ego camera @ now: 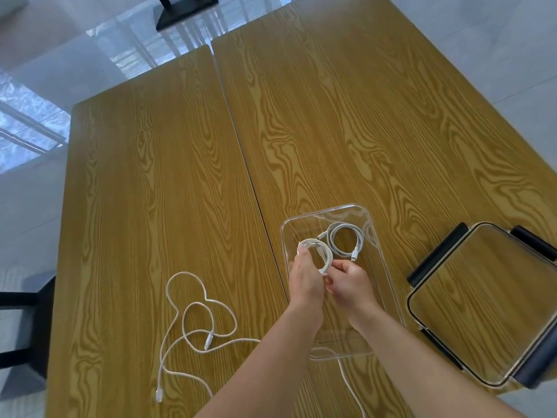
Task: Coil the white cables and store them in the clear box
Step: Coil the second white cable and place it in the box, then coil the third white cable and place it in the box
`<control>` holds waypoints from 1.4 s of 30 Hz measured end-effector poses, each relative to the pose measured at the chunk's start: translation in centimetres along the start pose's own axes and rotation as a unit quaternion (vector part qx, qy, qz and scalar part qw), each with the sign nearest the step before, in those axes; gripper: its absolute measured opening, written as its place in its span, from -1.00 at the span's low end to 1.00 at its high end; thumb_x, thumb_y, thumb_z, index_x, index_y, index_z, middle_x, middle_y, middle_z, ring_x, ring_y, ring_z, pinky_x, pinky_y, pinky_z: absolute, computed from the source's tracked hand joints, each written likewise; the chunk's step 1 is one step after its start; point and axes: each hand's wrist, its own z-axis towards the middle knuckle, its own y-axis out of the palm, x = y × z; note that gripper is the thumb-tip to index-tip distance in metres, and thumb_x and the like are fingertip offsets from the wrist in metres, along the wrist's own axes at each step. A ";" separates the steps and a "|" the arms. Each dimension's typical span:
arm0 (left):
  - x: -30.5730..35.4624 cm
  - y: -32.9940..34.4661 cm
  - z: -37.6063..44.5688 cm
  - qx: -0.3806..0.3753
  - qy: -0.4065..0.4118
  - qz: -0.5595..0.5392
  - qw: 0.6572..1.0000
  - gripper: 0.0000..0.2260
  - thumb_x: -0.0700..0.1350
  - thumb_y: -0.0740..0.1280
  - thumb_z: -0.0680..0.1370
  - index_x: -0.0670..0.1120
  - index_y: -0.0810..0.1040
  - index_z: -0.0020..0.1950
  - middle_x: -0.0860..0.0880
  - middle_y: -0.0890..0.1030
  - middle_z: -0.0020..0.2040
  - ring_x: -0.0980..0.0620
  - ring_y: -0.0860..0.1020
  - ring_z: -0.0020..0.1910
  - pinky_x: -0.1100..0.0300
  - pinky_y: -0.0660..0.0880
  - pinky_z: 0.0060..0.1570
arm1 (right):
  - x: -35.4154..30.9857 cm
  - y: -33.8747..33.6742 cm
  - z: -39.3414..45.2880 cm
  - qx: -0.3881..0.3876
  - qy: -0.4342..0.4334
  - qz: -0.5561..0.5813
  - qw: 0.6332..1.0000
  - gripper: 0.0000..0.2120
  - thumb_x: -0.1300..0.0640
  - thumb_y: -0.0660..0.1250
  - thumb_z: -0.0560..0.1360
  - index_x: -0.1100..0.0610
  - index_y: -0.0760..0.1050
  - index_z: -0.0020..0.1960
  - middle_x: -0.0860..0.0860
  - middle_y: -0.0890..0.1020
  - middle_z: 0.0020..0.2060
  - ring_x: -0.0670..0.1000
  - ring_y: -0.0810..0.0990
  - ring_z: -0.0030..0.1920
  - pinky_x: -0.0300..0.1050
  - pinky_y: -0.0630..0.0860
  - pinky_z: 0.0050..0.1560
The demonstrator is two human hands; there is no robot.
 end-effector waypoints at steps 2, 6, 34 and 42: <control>0.2 -0.1 -0.3 -0.004 -0.015 -0.007 1.000 -0.46 0.23 0.00 0.66 -0.02 0.31 0.54 -0.04 0.32 0.51 -0.03 0.24 0.51 0.00 0.14 0.47 | 0.2 -0.1 0.2 -0.002 0.003 -0.006 1.000 -0.84 0.10 0.32 0.52 0.15 0.64 -0.10 0.14 0.70 -0.22 0.03 0.56 -0.22 0.16 0.60 -0.03; 0.0 -0.4 -1.1 -0.008 -0.021 -0.045 0.999 -0.46 0.21 0.02 0.67 -0.07 0.32 0.53 -0.07 0.36 0.51 -0.05 0.25 0.52 0.03 0.14 0.47 | 0.7 -0.3 0.7 -0.019 0.018 0.032 0.999 -0.73 0.08 0.27 0.47 0.29 0.58 -0.12 0.26 0.64 -0.21 0.09 0.53 -0.17 0.15 0.58 0.04; -0.5 -1.6 -1.8 -0.034 -0.033 -0.214 0.976 -0.33 0.30 0.03 0.63 -0.12 0.16 0.59 -0.06 0.22 0.60 -0.02 0.17 0.58 0.04 0.14 0.52 | -0.6 -1.3 -1.6 -0.071 0.056 0.139 0.986 -0.50 -0.05 0.08 0.69 0.31 0.37 0.43 0.17 0.53 0.33 0.12 0.48 0.37 0.04 0.40 0.43; -1.3 -5.3 -3.1 -0.081 0.019 -0.129 0.988 -0.75 0.03 0.25 0.65 -0.10 0.57 0.16 -0.12 0.64 0.15 -0.06 0.61 0.15 0.02 0.55 0.20 | -1.0 -2.0 -3.6 -0.083 0.035 0.141 0.986 -0.48 -0.08 0.08 0.69 0.26 0.34 0.48 0.18 0.48 0.41 0.16 0.46 0.40 0.11 0.36 0.45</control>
